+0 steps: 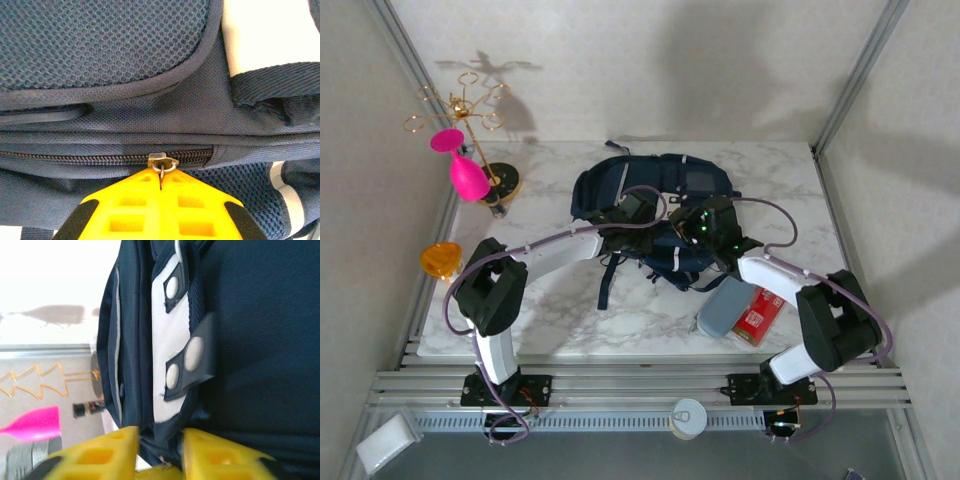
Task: Pack books, pencil case, and school supplies into a backpack
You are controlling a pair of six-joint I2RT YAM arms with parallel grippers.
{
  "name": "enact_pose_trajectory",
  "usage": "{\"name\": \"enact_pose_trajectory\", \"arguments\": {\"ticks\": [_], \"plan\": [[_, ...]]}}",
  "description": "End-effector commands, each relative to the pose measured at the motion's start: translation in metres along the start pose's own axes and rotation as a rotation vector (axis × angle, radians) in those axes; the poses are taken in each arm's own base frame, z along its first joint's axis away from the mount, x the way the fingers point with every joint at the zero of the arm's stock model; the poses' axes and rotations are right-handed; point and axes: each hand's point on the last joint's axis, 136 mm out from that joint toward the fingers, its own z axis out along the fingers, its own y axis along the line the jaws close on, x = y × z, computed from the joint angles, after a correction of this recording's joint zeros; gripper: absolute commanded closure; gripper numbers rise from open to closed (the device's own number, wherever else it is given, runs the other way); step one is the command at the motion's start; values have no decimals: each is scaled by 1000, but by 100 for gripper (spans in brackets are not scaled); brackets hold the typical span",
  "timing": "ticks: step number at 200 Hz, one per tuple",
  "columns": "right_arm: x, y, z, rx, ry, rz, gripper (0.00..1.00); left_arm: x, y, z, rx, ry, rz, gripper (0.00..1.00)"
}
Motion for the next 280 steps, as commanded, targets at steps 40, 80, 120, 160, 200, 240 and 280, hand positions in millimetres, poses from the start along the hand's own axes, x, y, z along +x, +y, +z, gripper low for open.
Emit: {"name": "enact_pose_trajectory", "arguments": {"ticks": [40,80,120,160,200,240,280], "plan": [[44,-25,8,37,109,37,55,-15,-5,-17,37,-37,3,100],[16,-43,33,106,53,-23,66,-12,19,-27,-73,-56,4,100],[-44,-63,21,140,-38,-75,68,11,39,-32,-126,4,102,100],[-66,-52,16,144,-45,-137,64,25,18,-18,-16,79,118,100],[-33,-54,2,126,-23,-93,58,-3,-21,-15,89,16,65,95],[-35,-62,1,198,10,-158,56,-22,-52,-7,152,-41,14,79],[-36,-64,2,189,56,-142,54,-12,-64,22,104,6,78,63]]}}
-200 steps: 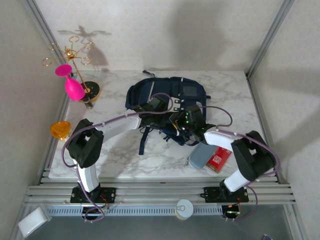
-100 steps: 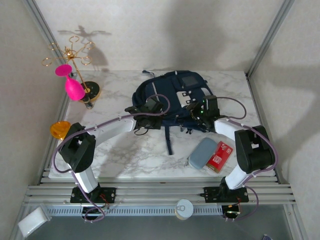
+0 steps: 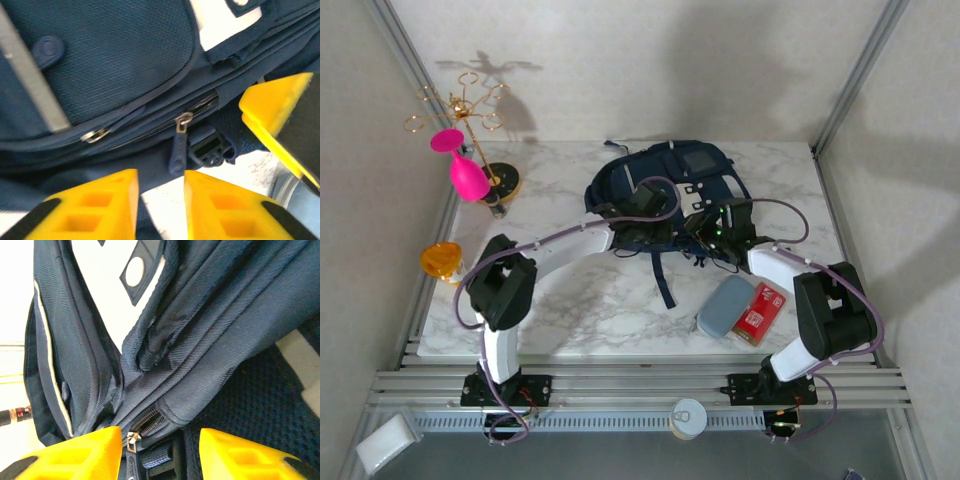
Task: Pack books, pencil case, and school supplies into a backpack
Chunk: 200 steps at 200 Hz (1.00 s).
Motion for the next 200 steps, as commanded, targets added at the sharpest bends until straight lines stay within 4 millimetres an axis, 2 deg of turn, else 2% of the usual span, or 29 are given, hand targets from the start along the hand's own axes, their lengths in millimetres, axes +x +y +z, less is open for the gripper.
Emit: {"name": "enact_pose_trajectory", "arguments": {"ticks": [1,26,48,101,143,170,200], "plan": [[-2,5,0,-1,30,-28,54,10,-4,18,-25,35,24,63],[-1,1,1,-13,35,-10,54,7,1,28,-78,39,45,58],[1,-1,3,-10,42,-5,54,11,-1,38,-69,58,54,57],[0,-7,3,-2,36,16,54,12,-7,62,-68,97,69,59],[-4,-14,-2,6,15,31,54,27,-13,75,-25,144,54,71],[-5,-16,-1,13,14,39,54,21,-25,73,27,126,45,82],[-7,-17,0,19,14,42,51,12,-22,66,7,100,51,95]]}}
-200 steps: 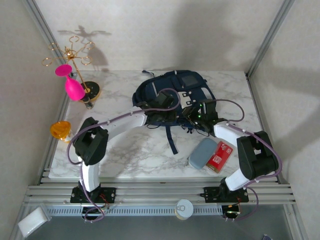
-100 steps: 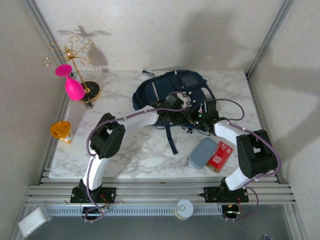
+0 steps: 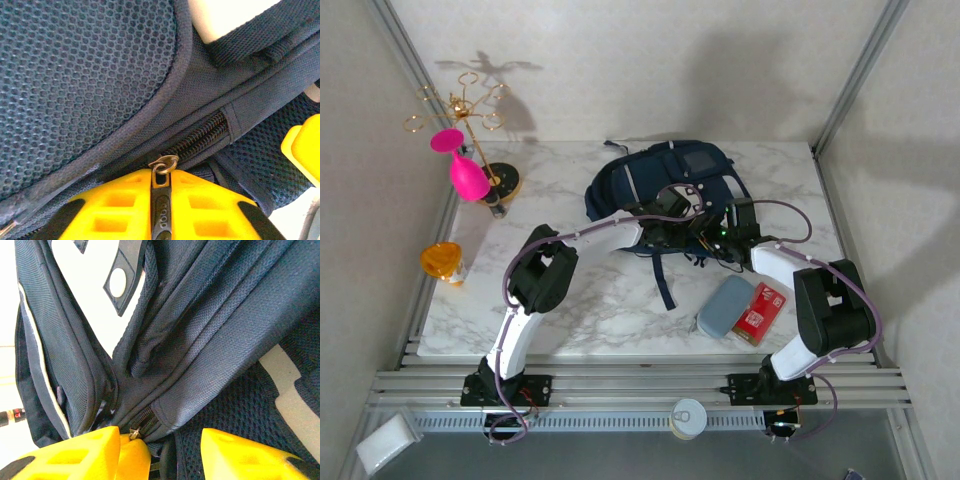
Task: Pack books, pencil case, and school supplies into a backpack
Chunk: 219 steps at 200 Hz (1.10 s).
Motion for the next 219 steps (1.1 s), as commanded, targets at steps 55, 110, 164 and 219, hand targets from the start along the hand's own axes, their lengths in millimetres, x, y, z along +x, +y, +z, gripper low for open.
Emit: {"name": "enact_pose_trajectory", "arguments": {"ticks": [55,110,164,219], "plan": [[-6,6,10,-25,4,41,48,-14,-7,-31,24,-56,37,100],[-24,-3,23,37,-18,-8,45,12,14,-56,-15,-23,90,100],[-77,-5,20,30,-74,-90,48,49,45,-73,-95,13,105,100],[-114,22,30,-33,-64,-138,50,55,-13,-84,44,-38,83,100]]}}
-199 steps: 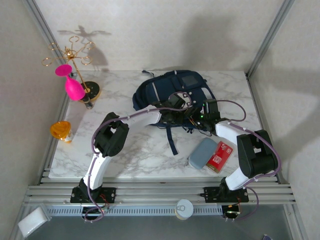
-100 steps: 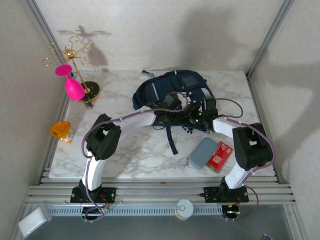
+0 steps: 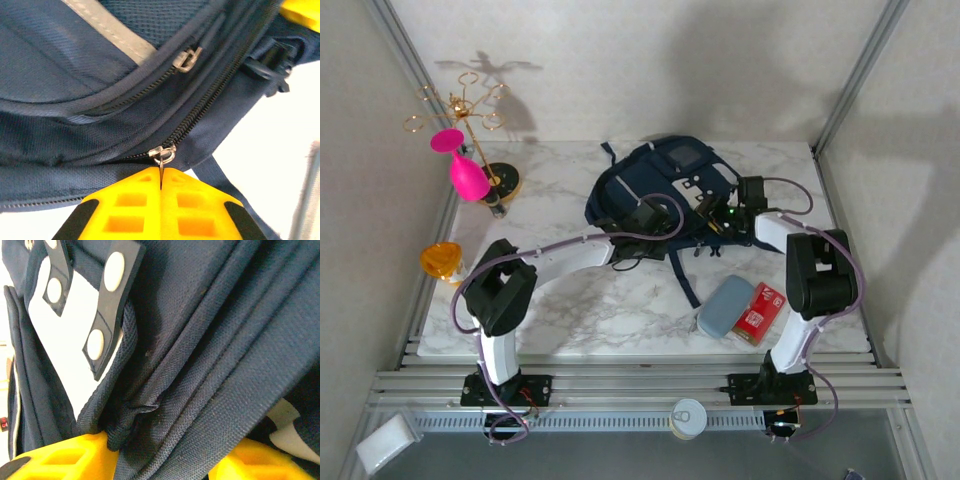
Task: Pack books, pencil case, and school supplies into a backpack
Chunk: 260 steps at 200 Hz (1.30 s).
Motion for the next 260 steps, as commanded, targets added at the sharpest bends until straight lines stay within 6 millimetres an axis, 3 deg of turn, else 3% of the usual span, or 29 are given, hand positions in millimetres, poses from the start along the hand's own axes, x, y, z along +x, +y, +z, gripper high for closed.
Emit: {"name": "enact_pose_trajectory", "arguments": {"ticks": [1,34,66,106,155,201,260], "plan": [[-49,22,-5,-42,-122,-74,50,26,-31,-21,49,71,18,100],[-22,13,-29,7,-112,-41,44,9,4,-21,-87,32,-19,100],[44,33,-36,-111,24,25,41,-2,-20,-29,60,-12,-39,100],[86,69,-26,-235,95,107,42,-9,-26,-33,89,-38,-66,100],[84,92,-15,-279,79,132,59,-8,-28,-32,103,-37,-71,100],[82,120,-27,-375,46,127,53,-7,-29,-30,109,-32,-63,100],[79,102,-42,-217,-44,166,49,-8,-18,-31,62,-38,-49,100]]}}
